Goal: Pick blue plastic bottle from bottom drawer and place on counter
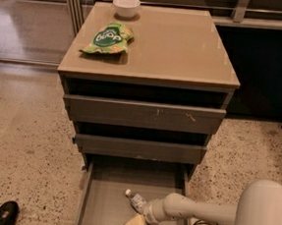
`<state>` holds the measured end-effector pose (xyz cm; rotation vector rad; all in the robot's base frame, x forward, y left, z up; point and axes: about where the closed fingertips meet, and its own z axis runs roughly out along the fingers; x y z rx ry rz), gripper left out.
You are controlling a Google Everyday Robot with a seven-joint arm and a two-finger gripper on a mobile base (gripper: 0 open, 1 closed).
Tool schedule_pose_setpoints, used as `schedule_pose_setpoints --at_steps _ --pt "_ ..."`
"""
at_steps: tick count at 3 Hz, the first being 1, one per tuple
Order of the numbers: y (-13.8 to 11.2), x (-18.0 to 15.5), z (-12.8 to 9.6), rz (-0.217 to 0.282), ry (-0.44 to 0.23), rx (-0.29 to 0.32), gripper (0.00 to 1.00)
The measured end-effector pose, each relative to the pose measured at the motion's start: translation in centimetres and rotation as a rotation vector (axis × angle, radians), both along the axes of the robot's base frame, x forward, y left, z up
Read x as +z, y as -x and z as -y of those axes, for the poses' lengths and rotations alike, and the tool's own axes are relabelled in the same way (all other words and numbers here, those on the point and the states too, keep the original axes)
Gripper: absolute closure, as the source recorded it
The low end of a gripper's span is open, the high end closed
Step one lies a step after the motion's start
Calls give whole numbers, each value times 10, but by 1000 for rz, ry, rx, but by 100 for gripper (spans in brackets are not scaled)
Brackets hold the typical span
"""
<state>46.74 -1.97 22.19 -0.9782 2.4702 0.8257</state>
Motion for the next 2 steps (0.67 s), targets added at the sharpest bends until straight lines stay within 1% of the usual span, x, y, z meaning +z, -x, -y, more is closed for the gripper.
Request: schedule_pose_setpoints --at_steps 1,2 --pt "-3 -21 -15 -44 -17 68 0" --pt "-3 -21 -15 -44 -17 68 0"
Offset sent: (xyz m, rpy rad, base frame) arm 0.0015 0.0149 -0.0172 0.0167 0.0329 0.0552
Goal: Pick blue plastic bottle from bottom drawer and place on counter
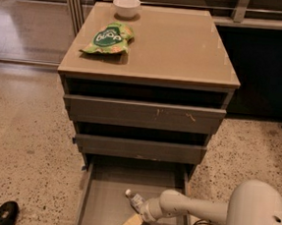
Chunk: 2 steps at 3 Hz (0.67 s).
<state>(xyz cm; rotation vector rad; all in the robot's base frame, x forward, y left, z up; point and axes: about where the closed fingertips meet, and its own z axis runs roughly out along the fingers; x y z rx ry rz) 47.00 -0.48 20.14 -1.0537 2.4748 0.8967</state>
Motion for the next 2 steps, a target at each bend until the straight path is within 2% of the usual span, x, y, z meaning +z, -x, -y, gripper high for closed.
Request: schedule_pose_setpoints --at_steps 1,2 --pt "-3 -1 -2 11 21 -7 0" --pt "-19 -18 2 22 112 -59 0"
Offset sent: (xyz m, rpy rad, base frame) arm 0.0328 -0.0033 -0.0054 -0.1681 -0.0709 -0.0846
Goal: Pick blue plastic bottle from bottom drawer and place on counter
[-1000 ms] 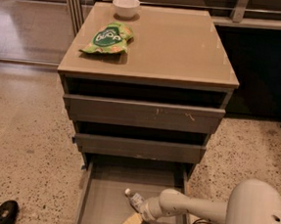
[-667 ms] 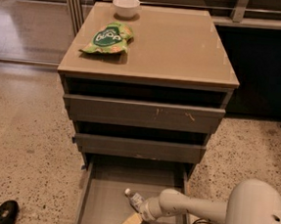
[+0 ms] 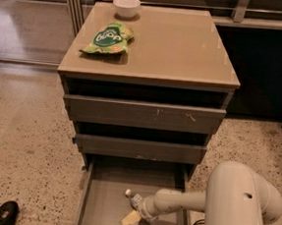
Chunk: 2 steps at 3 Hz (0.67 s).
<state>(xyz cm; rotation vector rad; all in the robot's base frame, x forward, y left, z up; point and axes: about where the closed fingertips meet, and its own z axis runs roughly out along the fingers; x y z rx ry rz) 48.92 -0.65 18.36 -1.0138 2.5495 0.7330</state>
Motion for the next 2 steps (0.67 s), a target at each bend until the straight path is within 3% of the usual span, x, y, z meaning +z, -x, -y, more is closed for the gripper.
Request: schedule_pose_setpoints --at_steps 2 --pt "-3 -6 6 -8 12 -21 0"
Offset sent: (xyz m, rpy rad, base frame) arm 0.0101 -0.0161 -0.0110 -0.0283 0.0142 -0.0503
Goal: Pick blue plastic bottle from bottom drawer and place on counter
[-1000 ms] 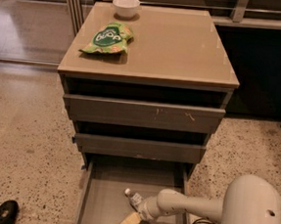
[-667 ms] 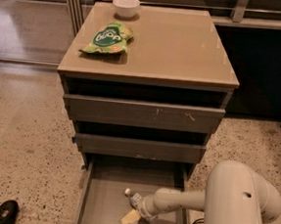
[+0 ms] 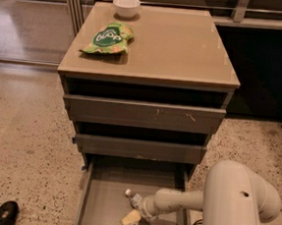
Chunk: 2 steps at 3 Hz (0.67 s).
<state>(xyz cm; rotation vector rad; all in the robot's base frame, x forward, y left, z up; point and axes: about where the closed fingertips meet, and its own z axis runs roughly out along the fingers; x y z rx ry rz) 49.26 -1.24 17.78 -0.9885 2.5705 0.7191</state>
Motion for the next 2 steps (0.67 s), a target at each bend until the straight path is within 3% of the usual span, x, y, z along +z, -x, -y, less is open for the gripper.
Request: schedule_pose_setpoints --at_steps 1,2 --pt "7 -24 2 -55 4 -5 0" --pt "7 -24 2 -55 4 -5 0"
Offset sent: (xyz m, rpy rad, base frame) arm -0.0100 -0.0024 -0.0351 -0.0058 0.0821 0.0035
